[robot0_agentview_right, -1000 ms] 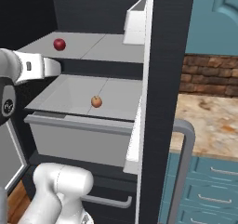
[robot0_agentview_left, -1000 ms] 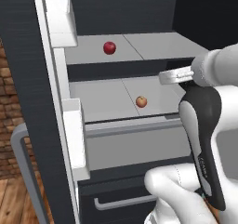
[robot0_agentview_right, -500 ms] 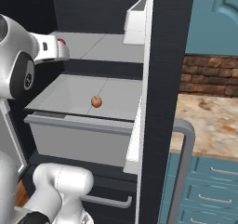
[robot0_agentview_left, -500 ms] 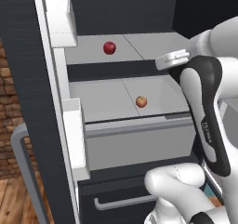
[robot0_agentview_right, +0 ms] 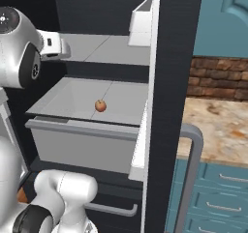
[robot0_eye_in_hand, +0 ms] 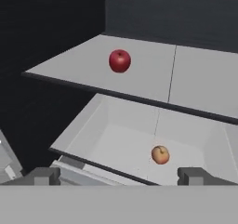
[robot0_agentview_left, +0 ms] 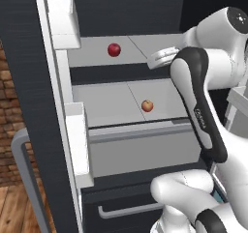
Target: Retrieve the apple and peach from the fridge and place them into the bowl on the dining table.
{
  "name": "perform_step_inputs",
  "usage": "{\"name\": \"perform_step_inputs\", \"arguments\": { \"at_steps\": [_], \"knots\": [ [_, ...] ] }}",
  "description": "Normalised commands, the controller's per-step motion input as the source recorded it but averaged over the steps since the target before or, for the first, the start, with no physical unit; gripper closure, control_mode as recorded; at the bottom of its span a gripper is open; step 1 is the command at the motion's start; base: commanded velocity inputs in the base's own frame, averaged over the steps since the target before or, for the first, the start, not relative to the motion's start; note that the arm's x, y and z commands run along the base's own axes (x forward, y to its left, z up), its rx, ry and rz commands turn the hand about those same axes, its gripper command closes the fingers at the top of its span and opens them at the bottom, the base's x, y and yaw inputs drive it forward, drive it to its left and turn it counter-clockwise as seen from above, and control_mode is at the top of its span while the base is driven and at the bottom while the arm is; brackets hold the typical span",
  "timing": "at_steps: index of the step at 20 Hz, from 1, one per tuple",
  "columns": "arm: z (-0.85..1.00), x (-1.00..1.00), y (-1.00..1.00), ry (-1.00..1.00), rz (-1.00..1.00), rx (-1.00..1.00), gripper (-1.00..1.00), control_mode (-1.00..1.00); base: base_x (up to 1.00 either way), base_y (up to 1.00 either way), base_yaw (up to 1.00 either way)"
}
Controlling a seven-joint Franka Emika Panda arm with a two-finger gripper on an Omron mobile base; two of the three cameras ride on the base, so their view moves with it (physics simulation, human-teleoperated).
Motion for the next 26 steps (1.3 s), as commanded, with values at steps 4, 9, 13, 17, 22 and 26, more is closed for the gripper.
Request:
{"name": "perform_step_inputs", "arguments": {
  "at_steps": [4,9,13,17,22,26],
  "knots": [
    [-0.23,0.18,0.29,-0.06,0.00,0.00,-1.00,-1.00,0.00,0.00,0.00],
    [-0.03,0.19,0.20,-0.05,0.00,0.02,-1.00,-1.00,0.00,0.00,0.00],
    [0.00,0.34,0.17,0.00,0.00,0.05,-1.00,-1.00,0.00,0.00,0.00],
    [0.00,0.40,0.15,0.00,0.00,0.06,-1.00,-1.00,0.00,0.00,0.00],
    [-0.02,0.45,0.15,0.01,0.00,0.01,-1.00,-1.00,0.00,0.00,0.00],
    [-0.01,0.41,0.04,0.03,0.00,0.00,-1.00,-1.00,0.00,0.00,0.00]
  ]
}}
